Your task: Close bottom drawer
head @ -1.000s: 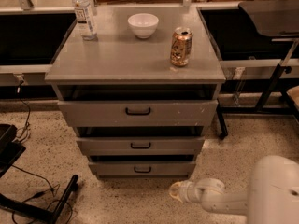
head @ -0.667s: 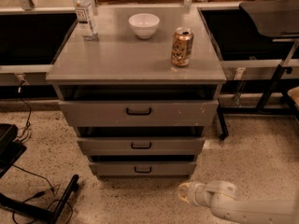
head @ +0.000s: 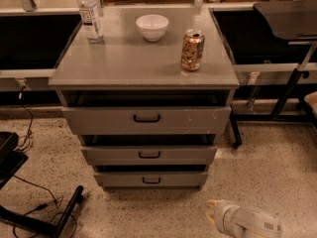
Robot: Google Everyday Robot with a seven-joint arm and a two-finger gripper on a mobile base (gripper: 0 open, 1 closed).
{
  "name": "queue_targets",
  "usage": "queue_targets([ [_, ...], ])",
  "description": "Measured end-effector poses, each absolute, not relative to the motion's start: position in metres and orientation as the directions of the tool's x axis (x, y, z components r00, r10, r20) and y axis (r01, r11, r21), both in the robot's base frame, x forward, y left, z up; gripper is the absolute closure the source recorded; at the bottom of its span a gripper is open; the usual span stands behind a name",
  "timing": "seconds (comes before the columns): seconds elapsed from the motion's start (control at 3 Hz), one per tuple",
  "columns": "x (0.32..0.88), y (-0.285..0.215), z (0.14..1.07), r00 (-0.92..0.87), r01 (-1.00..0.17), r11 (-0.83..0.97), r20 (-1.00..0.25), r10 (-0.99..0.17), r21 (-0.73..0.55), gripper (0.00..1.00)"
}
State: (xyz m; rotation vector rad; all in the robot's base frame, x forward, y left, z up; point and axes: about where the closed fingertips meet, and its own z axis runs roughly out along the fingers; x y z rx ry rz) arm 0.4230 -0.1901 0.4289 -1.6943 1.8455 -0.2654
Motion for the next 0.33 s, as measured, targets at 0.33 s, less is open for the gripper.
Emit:
queue_targets([
  [0.33,0.4211,-0.1867,0.5177,0.049,-0.755,0.1,-0.208,-0.977,-0.649,1.0],
])
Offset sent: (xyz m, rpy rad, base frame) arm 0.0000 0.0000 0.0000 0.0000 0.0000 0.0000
